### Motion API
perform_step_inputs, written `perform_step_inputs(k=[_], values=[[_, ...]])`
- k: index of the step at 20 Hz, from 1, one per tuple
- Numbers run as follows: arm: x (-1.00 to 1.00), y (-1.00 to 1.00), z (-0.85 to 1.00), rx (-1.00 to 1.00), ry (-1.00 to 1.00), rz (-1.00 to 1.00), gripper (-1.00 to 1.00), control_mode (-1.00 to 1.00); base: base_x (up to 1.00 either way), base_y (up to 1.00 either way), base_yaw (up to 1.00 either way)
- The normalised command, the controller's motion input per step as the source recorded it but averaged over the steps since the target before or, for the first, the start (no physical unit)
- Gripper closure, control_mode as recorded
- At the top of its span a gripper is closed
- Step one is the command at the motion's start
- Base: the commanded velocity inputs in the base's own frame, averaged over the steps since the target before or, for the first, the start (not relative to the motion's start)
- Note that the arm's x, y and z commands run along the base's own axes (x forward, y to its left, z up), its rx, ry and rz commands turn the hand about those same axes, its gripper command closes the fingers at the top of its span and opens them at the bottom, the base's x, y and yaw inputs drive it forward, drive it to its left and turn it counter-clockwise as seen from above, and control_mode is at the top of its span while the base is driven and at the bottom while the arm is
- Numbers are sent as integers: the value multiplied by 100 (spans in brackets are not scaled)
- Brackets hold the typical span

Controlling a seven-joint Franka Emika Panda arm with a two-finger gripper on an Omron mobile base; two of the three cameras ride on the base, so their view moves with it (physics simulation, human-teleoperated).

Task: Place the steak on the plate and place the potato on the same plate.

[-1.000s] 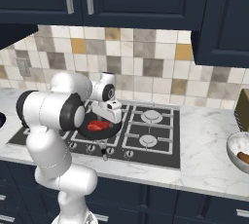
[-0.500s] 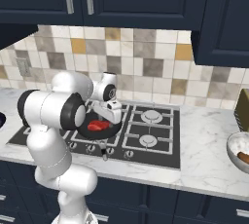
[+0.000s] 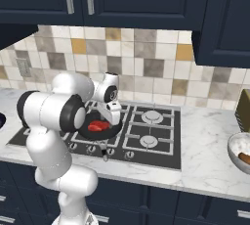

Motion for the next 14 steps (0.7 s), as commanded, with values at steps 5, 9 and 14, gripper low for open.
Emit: perform_step_inputs(k=[5,9,14], values=[[0,6,-2,0,-5,-1,-100,-100,0,0,0],[0,2,-12,0,-7,0,-100,-100,0,0,0],[0,1,-16,0,-7,0,-100,-100,0,0,0]])
